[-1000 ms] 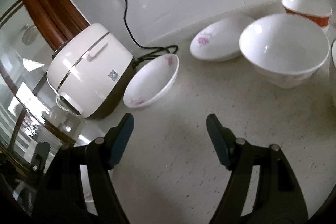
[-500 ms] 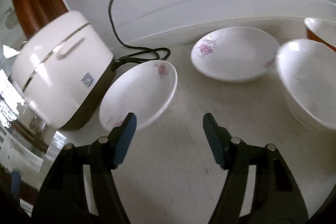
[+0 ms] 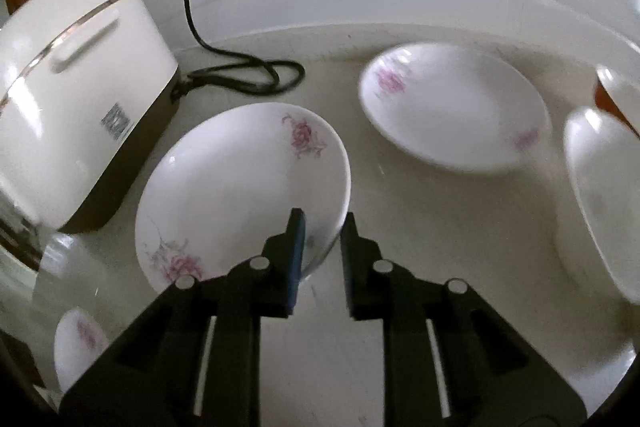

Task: Organize plates and bowls

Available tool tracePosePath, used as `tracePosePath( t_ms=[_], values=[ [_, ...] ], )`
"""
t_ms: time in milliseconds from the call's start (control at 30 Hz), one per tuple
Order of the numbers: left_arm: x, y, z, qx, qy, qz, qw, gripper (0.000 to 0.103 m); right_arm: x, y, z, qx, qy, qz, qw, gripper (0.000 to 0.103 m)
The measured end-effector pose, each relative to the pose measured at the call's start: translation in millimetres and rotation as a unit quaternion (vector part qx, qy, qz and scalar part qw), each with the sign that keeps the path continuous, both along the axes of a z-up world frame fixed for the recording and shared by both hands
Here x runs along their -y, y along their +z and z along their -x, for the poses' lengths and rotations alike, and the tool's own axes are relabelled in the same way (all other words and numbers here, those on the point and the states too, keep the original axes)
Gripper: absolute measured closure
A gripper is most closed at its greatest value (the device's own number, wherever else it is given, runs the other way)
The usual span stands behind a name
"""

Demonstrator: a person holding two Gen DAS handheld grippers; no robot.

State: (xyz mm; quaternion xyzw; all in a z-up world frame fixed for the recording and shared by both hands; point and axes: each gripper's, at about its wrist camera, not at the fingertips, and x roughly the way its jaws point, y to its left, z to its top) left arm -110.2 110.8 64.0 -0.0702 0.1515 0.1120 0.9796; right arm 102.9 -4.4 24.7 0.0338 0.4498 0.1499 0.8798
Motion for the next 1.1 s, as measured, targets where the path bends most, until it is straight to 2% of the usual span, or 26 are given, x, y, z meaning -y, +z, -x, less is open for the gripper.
tracePosePath(
  t_ms=[133, 300, 433, 533, 633, 667, 800, 933, 967, 1067, 1100],
  values=[
    [3.7, 0.5, 0.7, 0.001, -0.003, -0.010, 0.9999, 0.000, 34.8, 3.5, 34.8, 0.017, -0.002, 0.023, 1.000, 0.083],
    [17.9, 2.2, 3.0, 0.007, -0.015, -0.042, 0.9990, 0.000, 83.9, 6.4, 73.0, 0.013, -0.011, 0.022, 1.000, 0.083],
    [23.4, 2.1, 0.6, 0.002, -0.039, -0.047, 0.9981, 0.000, 120.2, 10.1, 98.1, 0.009, -0.014, 0.007, 1.000, 0.083],
    [28.6, 1.3, -3.2, -0.010, -0.057, -0.046, 0.9973, 0.000, 145.5, 9.5, 108.1, -0.001, -0.021, -0.027, 0.999, 0.083],
    [48.8, 3.9, -20.9, -0.059, -0.100, -0.042, 0.9924, 0.000, 176.2, 6.9, 111.4, -0.023, -0.032, -0.091, 0.995, 0.081],
    [56.5, 5.6, -27.7, -0.073, -0.108, -0.042, 0.9906, 0.000, 182.4, 7.3, 112.1, -0.027, -0.032, -0.098, 0.994, 0.081],
    [101.9, 6.2, -73.1, -0.158, -0.138, -0.063, 0.9757, 0.000, 184.1, 9.0, 114.0, -0.026, -0.021, -0.095, 0.995, 0.080],
    [133.4, -10.2, -105.7, -0.211, -0.138, -0.106, 0.9619, 0.000, 174.8, 11.0, 114.0, -0.020, -0.004, -0.083, 0.996, 0.076],
    [135.2, -14.1, -111.3, -0.221, -0.141, -0.098, 0.9601, 0.000, 175.2, 11.3, 113.8, -0.021, -0.004, -0.085, 0.996, 0.076],
    [124.2, -26.1, -126.6, -0.255, -0.152, -0.002, 0.9549, 0.003, 176.6, 10.1, 111.5, -0.024, -0.005, -0.091, 0.996, 0.076],
    [120.8, -28.7, -129.3, -0.261, -0.149, 0.016, 0.9536, 0.009, 176.1, 10.0, 111.3, -0.024, -0.005, -0.091, 0.996, 0.076]
  ],
)
